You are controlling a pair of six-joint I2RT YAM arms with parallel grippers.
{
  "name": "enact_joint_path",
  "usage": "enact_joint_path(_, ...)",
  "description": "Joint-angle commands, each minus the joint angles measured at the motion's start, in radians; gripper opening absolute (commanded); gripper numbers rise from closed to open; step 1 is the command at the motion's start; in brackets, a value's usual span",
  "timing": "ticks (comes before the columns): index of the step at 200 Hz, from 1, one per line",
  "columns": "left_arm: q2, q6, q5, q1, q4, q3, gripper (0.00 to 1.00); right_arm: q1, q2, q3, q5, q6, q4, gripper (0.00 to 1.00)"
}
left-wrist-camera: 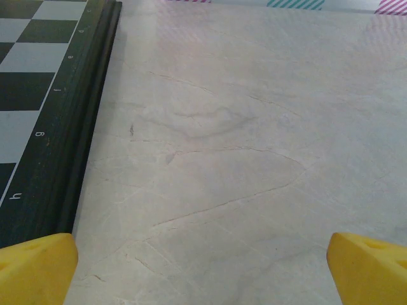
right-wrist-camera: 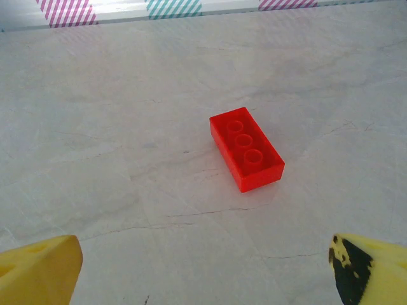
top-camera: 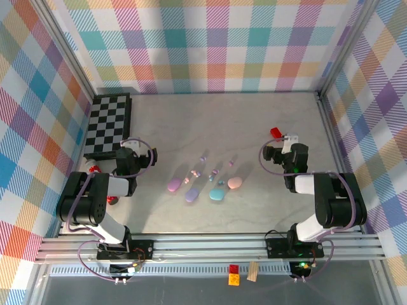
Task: Insert the wireless bluetooth earbuds into the charging case
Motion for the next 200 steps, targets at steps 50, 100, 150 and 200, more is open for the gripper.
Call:
enact_joint_path(50, 0.008, -0.003, -0.006, -0.003, 0.002, 0.02, 1.0, -0.004, 0.01, -0.006, -0.018, -0.008, 0.048, 0.99)
enact_joint_path(100, 0.008, -0.003, -0.005, -0.003, 0.002, 0.019, 1.0, -0.004, 0.01, -0.006, -0.018, -0.008, 0.048, 0.99)
enact_joint_path(150, 0.008, -0.004, -0.005, -0.003, 0.002, 0.018, 1.0, -0.003, 0.01, -0.006, -0.018, -0.007, 0.048, 0.99)
enact_joint_path(200, -0.075, 0.026, 0.032, -0.014, -0.069, 0.024, 1.0, -0.004, -0.096, -0.006, -0.017, -0.01, -0.03, 0.99)
